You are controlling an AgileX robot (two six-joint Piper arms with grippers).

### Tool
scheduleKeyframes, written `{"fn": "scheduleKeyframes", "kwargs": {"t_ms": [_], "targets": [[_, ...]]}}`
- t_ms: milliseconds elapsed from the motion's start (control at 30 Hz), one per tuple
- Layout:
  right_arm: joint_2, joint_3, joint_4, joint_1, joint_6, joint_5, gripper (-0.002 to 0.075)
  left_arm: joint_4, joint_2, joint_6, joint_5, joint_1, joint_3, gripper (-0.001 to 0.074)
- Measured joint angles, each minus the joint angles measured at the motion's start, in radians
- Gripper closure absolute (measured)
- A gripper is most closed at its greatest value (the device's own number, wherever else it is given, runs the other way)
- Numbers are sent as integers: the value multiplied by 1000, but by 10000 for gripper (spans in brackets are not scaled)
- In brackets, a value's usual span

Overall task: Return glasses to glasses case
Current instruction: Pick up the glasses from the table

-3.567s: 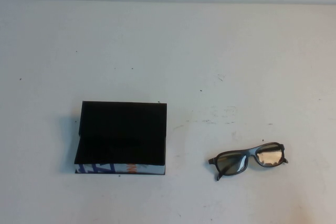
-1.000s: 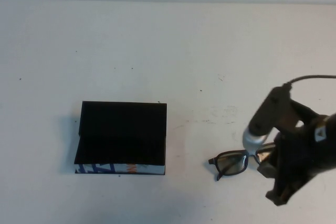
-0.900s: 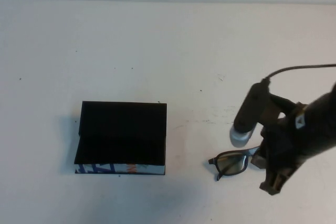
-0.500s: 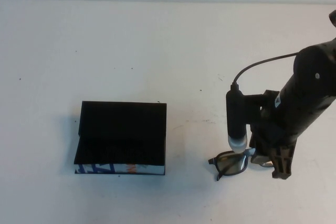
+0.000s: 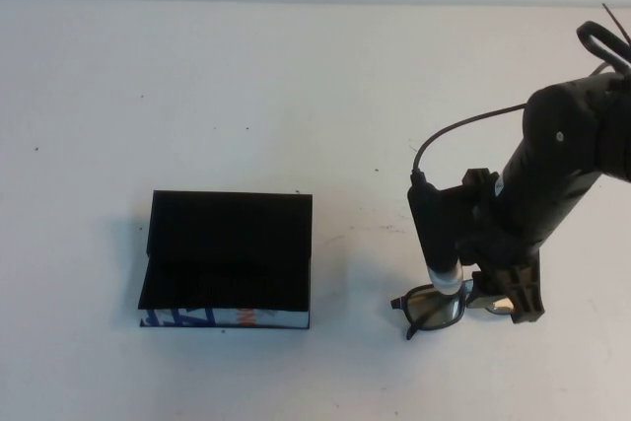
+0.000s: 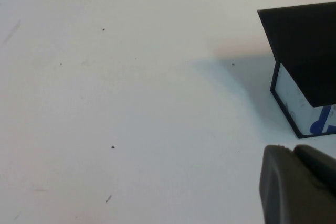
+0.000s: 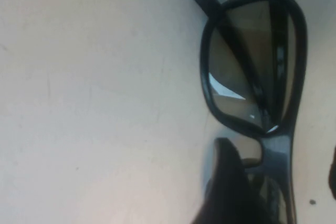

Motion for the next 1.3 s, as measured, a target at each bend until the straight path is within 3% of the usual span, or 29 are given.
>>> {"fn": "scheduleKeyframes", "kwargs": {"t_ms": [933, 1300], "targets": [[119, -55, -37, 0, 0, 23, 372, 0, 0, 0, 0, 0, 0, 738], [119, -55, -42, 0, 0, 35, 494, 0, 0, 0, 0, 0, 0, 738]]}}
